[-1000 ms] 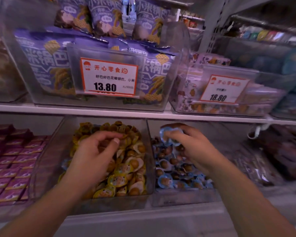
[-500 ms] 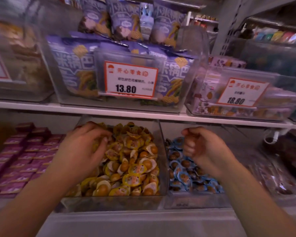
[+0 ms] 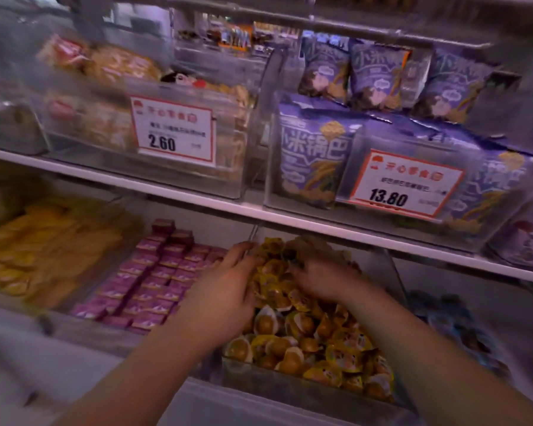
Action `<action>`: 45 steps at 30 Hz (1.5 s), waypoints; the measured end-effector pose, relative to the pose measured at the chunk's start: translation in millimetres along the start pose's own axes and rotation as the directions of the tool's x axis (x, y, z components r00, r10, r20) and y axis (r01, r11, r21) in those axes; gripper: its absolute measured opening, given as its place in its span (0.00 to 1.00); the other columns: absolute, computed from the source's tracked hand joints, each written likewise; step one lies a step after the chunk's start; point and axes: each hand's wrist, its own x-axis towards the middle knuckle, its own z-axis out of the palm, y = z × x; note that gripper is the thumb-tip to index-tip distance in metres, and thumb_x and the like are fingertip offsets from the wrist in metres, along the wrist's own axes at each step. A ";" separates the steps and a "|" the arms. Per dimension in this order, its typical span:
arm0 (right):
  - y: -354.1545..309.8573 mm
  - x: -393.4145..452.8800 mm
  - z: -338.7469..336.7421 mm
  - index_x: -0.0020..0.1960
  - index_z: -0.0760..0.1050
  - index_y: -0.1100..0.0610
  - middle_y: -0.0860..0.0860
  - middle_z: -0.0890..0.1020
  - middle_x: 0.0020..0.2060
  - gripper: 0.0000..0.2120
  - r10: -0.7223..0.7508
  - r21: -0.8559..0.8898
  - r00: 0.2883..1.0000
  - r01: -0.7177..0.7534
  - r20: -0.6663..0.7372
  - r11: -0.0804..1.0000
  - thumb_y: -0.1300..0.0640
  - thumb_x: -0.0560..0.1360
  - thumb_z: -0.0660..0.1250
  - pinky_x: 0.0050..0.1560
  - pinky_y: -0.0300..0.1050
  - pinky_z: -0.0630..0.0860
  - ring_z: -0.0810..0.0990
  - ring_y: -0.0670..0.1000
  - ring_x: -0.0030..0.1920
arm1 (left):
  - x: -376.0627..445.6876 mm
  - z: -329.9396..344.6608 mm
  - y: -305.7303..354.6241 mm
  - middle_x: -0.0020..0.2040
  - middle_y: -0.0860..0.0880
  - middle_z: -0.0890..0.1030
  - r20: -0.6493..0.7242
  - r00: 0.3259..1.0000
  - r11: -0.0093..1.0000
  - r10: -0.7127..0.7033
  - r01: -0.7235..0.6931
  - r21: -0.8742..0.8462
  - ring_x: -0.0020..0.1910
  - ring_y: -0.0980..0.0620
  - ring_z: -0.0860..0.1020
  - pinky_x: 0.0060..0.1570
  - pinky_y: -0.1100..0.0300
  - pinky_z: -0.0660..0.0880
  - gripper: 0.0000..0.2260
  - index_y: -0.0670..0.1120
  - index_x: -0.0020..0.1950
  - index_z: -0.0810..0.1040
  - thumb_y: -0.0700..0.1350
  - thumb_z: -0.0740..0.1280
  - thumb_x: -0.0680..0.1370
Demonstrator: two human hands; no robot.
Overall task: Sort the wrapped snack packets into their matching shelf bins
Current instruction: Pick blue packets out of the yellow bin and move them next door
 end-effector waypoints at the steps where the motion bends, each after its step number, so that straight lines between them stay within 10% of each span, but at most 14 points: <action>1: 0.9 11.4 4.5 0.73 0.66 0.48 0.54 0.68 0.73 0.28 -0.010 -0.061 1.000 0.012 0.030 0.998 0.40 0.76 0.59 0.72 0.53 0.65 0.66 0.57 0.72 | 0.2 0.8 -0.9 0.73 0.52 0.67 0.004 1.000 1.000 0.001 -0.001 -0.011 0.61 0.43 0.78 0.58 0.47 0.77 0.27 0.54 0.68 0.72 0.55 0.50 0.71; 14: 21.2 76.2 7.0 0.65 0.70 0.38 0.46 0.78 0.56 0.36 0.174 -0.105 0.907 -0.144 0.385 0.984 0.34 0.58 0.69 0.42 0.41 0.72 0.75 0.45 0.45 | 0.0 3.6 -5.2 0.74 0.58 0.58 0.047 0.999 0.999 -0.002 0.004 -0.040 0.60 0.46 0.77 0.57 0.49 0.77 0.25 0.57 0.70 0.69 0.48 0.55 0.72; 22: 24.6 87.7 14.2 0.70 0.68 0.39 0.46 0.76 0.65 0.39 0.073 -0.053 0.877 -0.055 0.474 0.997 0.35 0.60 0.74 0.56 0.43 0.71 0.76 0.47 0.55 | -0.8 6.1 -6.5 0.75 0.58 0.57 0.040 0.999 0.997 -0.009 0.012 -0.071 0.61 0.46 0.75 0.55 0.49 0.77 0.23 0.56 0.69 0.69 0.44 0.59 0.74; 27: 18.4 67.4 3.0 0.68 0.71 0.39 0.45 0.77 0.63 0.30 -0.045 0.008 0.911 0.046 0.409 0.999 0.44 0.67 0.74 0.64 0.49 0.74 0.76 0.48 0.60 | 0.6 6.7 -6.9 0.74 0.57 0.60 0.004 1.000 0.997 0.003 -0.003 -0.079 0.61 0.47 0.76 0.55 0.50 0.78 0.25 0.57 0.67 0.70 0.45 0.56 0.71; 31: 5.3 20.1 -31.9 0.56 0.75 0.34 0.34 0.79 0.50 0.22 -0.226 0.086 0.911 0.209 0.346 0.974 0.48 0.64 0.72 0.52 0.32 0.72 0.78 0.35 0.52 | 0.0 5.0 -6.1 0.73 0.55 0.63 0.005 1.000 1.000 0.012 -0.012 -0.016 0.60 0.45 0.76 0.57 0.49 0.76 0.25 0.56 0.68 0.71 0.45 0.57 0.71; 36: 11.2 -45.4 -57.8 0.63 0.75 0.37 0.38 0.78 0.60 0.27 -0.257 0.176 0.904 0.206 0.343 0.963 0.54 0.67 0.72 0.62 0.35 0.71 0.75 0.36 0.60 | -0.4 2.0 15.1 0.67 0.49 0.73 -0.102 0.986 0.980 0.129 -0.111 0.166 0.56 0.46 0.76 0.61 0.49 0.72 0.21 0.52 0.64 0.75 0.48 0.56 0.72; 45: 25.7 -109.3 -34.5 0.69 0.74 0.45 0.44 0.76 0.66 0.26 -0.126 0.084 0.992 0.127 -0.020 0.988 0.56 0.71 0.67 0.68 0.38 0.67 0.73 0.45 0.67 | -5.2 53.2 53.6 0.68 0.57 0.70 0.150 0.985 0.987 0.084 -0.062 -0.147 0.64 0.53 0.74 0.63 0.52 0.71 0.24 0.57 0.72 0.66 0.62 0.54 0.77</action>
